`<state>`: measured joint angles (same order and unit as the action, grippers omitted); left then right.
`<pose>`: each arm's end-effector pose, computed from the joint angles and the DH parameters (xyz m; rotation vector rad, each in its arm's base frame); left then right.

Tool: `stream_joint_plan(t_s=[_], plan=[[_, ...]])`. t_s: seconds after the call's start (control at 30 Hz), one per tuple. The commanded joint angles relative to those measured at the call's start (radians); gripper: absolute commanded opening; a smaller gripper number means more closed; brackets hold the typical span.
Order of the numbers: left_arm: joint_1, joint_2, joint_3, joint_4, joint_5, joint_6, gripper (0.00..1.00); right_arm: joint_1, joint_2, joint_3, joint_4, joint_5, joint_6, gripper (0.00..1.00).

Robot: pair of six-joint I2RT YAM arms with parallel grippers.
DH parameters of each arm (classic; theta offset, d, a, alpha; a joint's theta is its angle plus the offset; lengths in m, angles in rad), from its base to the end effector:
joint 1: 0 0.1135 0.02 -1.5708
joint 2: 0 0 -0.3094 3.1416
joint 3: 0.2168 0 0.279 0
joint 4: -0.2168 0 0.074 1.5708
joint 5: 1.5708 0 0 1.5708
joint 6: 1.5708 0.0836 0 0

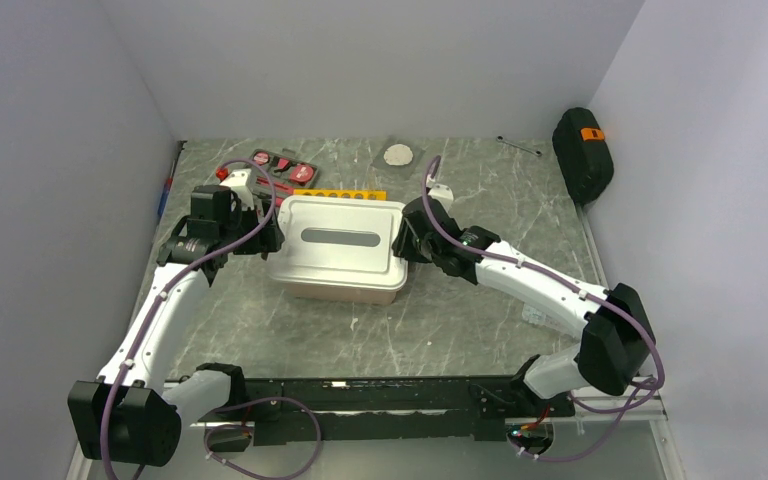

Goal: Organize the chemistry lab equipment

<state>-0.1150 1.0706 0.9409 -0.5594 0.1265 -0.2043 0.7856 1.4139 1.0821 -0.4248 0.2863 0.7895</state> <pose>0.2677 -0.0415 0.3095 -0.0336 2.2721 -0.3124 0.2719 0.2386 0.2812 0.1495 2.3323 0.4755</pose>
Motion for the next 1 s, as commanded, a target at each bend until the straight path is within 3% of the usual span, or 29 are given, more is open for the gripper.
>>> stream_joint_plan(t_s=[0.0, 0.17, 0.43, 0.57, 0.7, 0.97], plan=[[0.003, -0.014, 0.028, 0.008, 0.011, 0.009, 0.82, -0.008, 0.007, -0.025, 0.021, -0.021, 0.004, 0.33], [0.004, -0.004, 0.031, 0.001, 0.005, 0.010, 0.82, -0.019, -0.001, -0.056, 0.034, -0.025, 0.013, 0.39], [0.006, -0.001, 0.044, -0.005, -0.024, 0.014, 0.89, -0.019, -0.078, -0.013, 0.062, -0.020, -0.056, 0.61], [0.027, 0.006, 0.049, 0.006, 0.015, 0.016, 0.99, -0.019, -0.124, 0.041, 0.060, -0.025, -0.113, 0.77], [0.060, 0.018, 0.052, 0.028, 0.097, 0.025, 0.99, -0.047, -0.188, 0.024, 0.073, -0.032, -0.146, 0.97], [0.148, 0.078, 0.044, 0.065, 0.316, 0.016, 0.99, -0.240, -0.282, -0.209, 0.320, -0.400, -0.122, 1.00]])
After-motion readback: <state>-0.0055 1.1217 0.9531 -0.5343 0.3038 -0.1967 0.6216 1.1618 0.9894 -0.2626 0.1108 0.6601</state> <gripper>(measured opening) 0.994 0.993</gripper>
